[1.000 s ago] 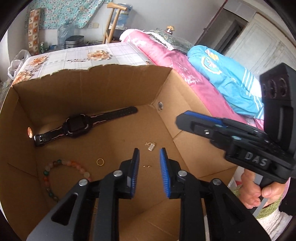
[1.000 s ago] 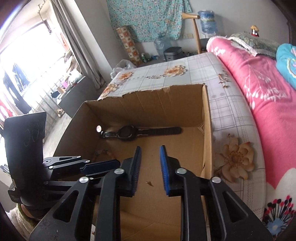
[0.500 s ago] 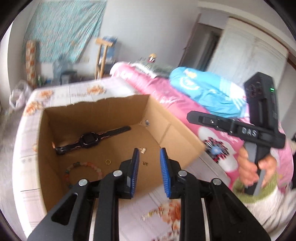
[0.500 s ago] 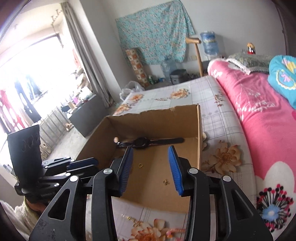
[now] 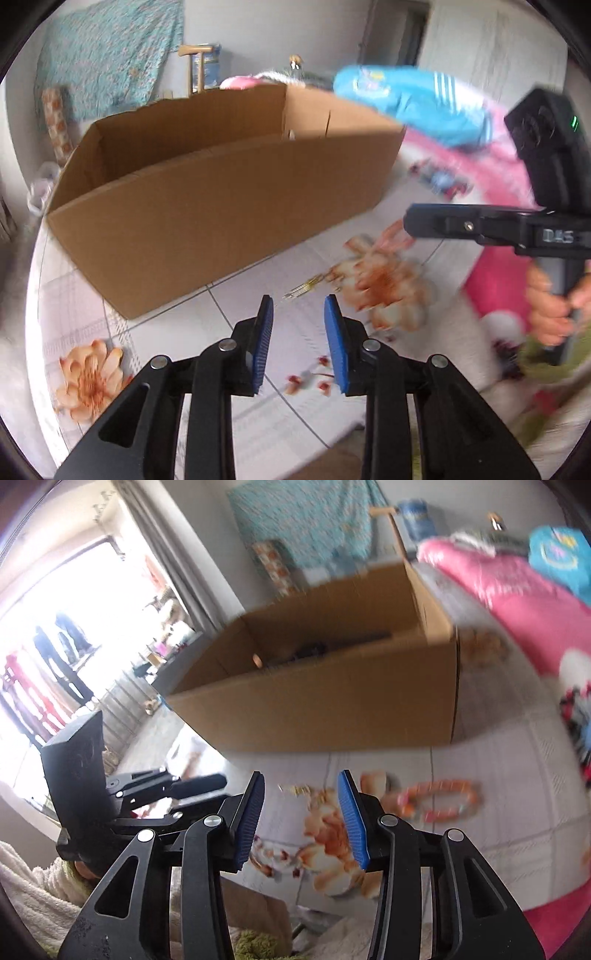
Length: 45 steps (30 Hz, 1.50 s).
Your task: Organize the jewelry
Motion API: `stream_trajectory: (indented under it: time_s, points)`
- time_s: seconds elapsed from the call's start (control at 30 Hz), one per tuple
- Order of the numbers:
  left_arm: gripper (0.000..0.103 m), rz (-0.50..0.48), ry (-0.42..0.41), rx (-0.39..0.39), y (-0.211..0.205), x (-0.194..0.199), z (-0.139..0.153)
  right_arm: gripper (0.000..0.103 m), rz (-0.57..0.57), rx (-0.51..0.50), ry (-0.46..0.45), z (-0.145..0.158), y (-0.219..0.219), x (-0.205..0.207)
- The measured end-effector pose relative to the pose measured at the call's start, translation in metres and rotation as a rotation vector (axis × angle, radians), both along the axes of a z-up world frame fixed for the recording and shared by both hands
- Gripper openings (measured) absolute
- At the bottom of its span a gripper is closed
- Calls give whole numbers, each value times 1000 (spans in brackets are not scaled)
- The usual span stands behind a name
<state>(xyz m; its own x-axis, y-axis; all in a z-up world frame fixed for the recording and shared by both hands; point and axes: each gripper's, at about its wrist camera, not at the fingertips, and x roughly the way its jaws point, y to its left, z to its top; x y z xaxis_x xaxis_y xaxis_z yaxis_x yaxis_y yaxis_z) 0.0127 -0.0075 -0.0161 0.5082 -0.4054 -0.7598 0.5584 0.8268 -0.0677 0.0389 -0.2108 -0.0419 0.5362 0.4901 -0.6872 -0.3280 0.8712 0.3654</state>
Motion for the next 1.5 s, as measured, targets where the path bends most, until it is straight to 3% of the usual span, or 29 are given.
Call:
stream_trajectory:
  time_s: [0.1, 0.47, 0.8, 1.03, 1.17, 1.5]
  points:
    - [27, -32, -21, 43, -12, 9, -13, 38, -18, 4, 71, -20, 4, 7]
    - [26, -156, -20, 137, -29, 27, -33, 38, -21, 0, 97, -29, 9, 19]
    - [6, -225, -17, 138, -36, 29, -34, 38, -30, 18, 112, -34, 2, 22]
    - [4, -171, -11, 105, -28, 21, -34, 38, -32, 7, 100, -31, -2, 12]
    - [4, -95, 6, 77, -14, 18, -33, 38, -30, -33, 68, -26, 2, 6]
    - [4, 128, 63, -66, 31, 16, -34, 38, 59, -262, 3, -32, 48, -4]
